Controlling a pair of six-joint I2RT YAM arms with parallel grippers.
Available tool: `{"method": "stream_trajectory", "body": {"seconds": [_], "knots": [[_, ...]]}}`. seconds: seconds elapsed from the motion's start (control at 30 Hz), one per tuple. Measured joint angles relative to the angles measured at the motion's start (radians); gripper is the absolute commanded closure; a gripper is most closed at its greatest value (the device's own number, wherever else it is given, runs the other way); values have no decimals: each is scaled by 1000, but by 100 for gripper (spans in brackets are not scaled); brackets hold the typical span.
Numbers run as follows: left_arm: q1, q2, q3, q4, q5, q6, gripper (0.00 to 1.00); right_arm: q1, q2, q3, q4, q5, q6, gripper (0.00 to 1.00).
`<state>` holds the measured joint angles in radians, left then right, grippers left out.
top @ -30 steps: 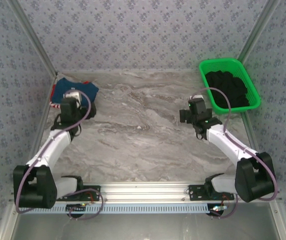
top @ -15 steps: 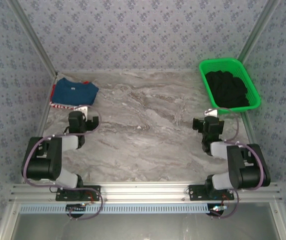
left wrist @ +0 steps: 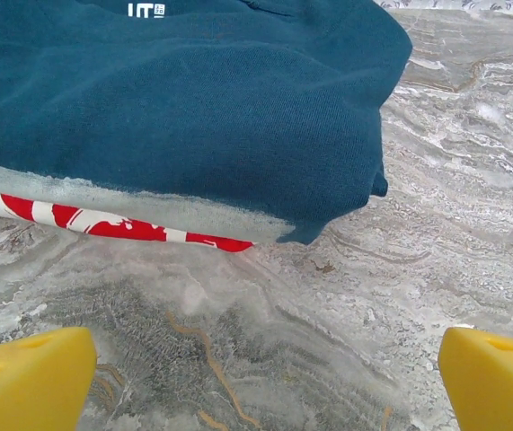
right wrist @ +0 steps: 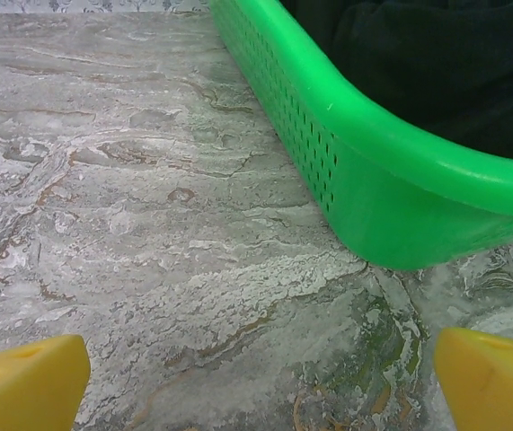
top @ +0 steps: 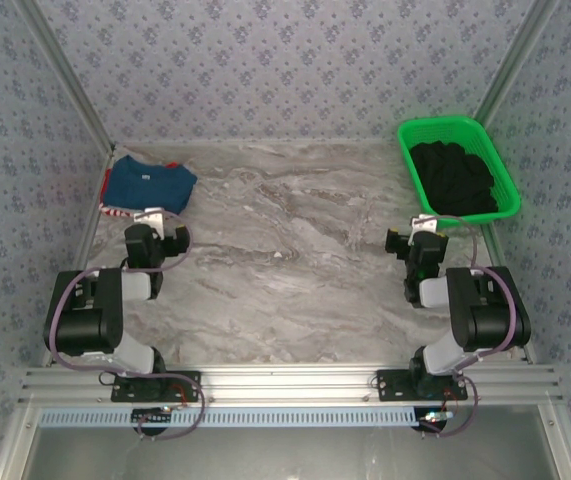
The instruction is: Fold the inside-out t-shirt
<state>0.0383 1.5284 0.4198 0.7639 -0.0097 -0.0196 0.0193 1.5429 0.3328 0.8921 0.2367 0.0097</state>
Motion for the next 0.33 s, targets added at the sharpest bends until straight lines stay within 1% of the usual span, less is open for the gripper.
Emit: {"method": "stream_trajectory", "body": {"seconds": [0.33], "knots": [[-1,0,0,0,2,0,2,14,0,0,18,13,-5,0]]}}
